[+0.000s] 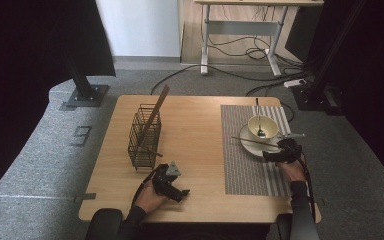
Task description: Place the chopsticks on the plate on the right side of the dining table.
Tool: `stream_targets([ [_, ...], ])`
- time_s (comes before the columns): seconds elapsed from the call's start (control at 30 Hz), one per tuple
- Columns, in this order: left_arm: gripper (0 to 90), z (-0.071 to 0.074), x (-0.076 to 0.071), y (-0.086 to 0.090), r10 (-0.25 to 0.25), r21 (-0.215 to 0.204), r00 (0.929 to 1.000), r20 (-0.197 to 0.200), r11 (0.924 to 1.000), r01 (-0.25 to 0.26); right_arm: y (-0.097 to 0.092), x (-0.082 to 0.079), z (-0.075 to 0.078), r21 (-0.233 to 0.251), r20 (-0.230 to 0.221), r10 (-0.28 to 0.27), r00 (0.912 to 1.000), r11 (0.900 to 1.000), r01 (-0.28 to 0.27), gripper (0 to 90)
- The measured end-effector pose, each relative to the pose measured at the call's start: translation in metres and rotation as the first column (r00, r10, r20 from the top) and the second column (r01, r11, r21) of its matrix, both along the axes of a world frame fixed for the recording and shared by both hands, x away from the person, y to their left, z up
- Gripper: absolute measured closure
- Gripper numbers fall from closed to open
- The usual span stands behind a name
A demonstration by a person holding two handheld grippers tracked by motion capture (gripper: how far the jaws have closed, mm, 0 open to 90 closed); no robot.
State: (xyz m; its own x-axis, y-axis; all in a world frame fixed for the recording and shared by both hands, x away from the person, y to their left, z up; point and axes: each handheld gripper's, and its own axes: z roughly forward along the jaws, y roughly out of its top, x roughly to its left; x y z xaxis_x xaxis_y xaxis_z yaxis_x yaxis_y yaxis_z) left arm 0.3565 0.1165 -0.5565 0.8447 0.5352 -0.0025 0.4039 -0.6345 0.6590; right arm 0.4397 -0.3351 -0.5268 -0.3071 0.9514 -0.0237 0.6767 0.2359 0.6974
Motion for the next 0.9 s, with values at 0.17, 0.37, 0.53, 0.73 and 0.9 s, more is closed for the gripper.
stream_targets([
  [0.17, 0.0, 0.0000, 0.0000, 0.0000, 0.000, 0.000, 1.0000, 0.000, 1.0000, 0.000, 0.0008, 0.0016, -0.0022, -0.008, 0.010, -0.004, 0.9999, 1.0000, 0.004, 0.0],
  [0.37, 0.0, 0.0000, 0.0000, 0.0000, 0.000, 0.000, 1.0000, 0.000, 1.0000, 0.000, -0.0006, 0.0036, -0.0051, -0.003, 0.011, -0.015, 0.9998, 0.9999, 0.015, 0.0],
  [0.53, 0.0, 0.0000, 0.0000, 0.0000, 0.000, 0.000, 1.0000, 0.000, 1.0000, 0.000, -0.0013, 0.0048, -0.0066, -0.002, 0.012, -0.017, 0.9998, 0.9999, 0.017, 0.0],
  [0.73, 0.0, 0.0000, 0.0000, 0.0000, 0.000, 0.000, 1.0000, 0.000, 1.0000, 0.000, -0.0015, 0.0052, -0.0073, 0.004, 0.011, -0.016, 0.9998, 0.9999, 0.016, 0.0],
  [0.9, 0.0, 0.0000, 0.0000, 0.0000, 0.000, 0.000, 1.0000, 0.000, 1.0000, 0.000, -0.0021, 0.0060, -0.0084, 0.013, 0.009, -0.016, 0.9998, 0.9998, 0.016, 0.0],
])
